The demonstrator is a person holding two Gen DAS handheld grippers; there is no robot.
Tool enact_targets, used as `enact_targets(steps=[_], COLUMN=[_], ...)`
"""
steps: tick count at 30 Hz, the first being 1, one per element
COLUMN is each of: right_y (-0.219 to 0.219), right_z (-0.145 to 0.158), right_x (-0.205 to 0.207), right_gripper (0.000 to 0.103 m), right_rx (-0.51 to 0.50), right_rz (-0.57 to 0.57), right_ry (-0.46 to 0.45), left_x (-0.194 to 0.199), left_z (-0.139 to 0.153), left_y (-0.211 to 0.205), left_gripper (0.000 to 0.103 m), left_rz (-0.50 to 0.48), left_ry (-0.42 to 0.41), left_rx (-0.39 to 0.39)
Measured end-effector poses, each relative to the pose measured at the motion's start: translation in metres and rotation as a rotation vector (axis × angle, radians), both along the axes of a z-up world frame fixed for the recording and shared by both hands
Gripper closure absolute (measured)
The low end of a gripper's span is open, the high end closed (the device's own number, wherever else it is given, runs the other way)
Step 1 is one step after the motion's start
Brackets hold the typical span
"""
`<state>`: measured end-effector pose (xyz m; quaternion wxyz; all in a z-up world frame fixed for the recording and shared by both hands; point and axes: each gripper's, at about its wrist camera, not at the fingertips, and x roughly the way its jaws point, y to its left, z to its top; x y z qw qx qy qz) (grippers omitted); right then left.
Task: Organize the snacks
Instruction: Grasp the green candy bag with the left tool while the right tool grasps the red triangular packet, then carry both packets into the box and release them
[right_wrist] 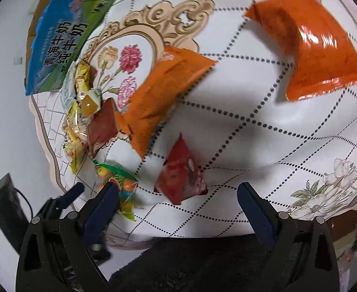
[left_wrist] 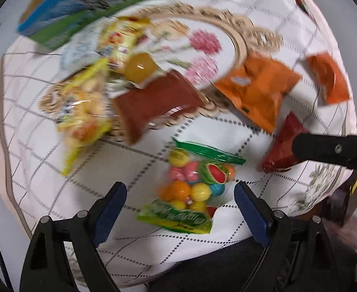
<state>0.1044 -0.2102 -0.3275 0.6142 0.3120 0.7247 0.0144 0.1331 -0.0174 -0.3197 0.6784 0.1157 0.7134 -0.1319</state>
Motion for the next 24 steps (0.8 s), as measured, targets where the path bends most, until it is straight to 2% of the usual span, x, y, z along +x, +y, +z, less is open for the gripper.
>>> enact_targets(steps=[2,5,8,9,10,18,24], right_y=[-0.001,0.001,0.005,0.005,0.006,0.011,0.019], right_z=[-0.005,-0.014,-0.022,-0.024,-0.025,-0.009,0.031], right_x=[-0.001,-0.001,-0.001,0.0,0.001,-0.001,0.01], right_gripper=[0.008,0.02,0.037,0.046,0.051,0.056,0.059], right_rx=[0.012,0.04,0.051,0.047,0.041,0.013,0.013], right_rz=[-0.011,-0.019,-0.024,-0.026,-0.025,0.023,0.087], right_ry=[0.009,0.027,0.028,0.026,0.024,-0.048,-0.139], left_x=[-0.002,-0.003,-0.002,-0.002,0.003,0.008,0.016], left_z=[-0.009,-0.017,-0.016,-0.016,-0.015,-0.004,0.035], left_y=[-0.006,-0.012,-0.013,-0.014,-0.015,-0.001,0.021], left_gripper=[0.013,0.013,0.035,0.044,0.045,0.049,0.049], left_rz=[-0.018,-0.021,-0.002,0.003,0.011,0.083,0.168], left_ry=[0.021,0.021,-0.004,-0.006,-0.006,-0.029,-0.084], left_rx=[0.006,0.007,-0.007,-0.004,-0.004,-0.02,-0.081])
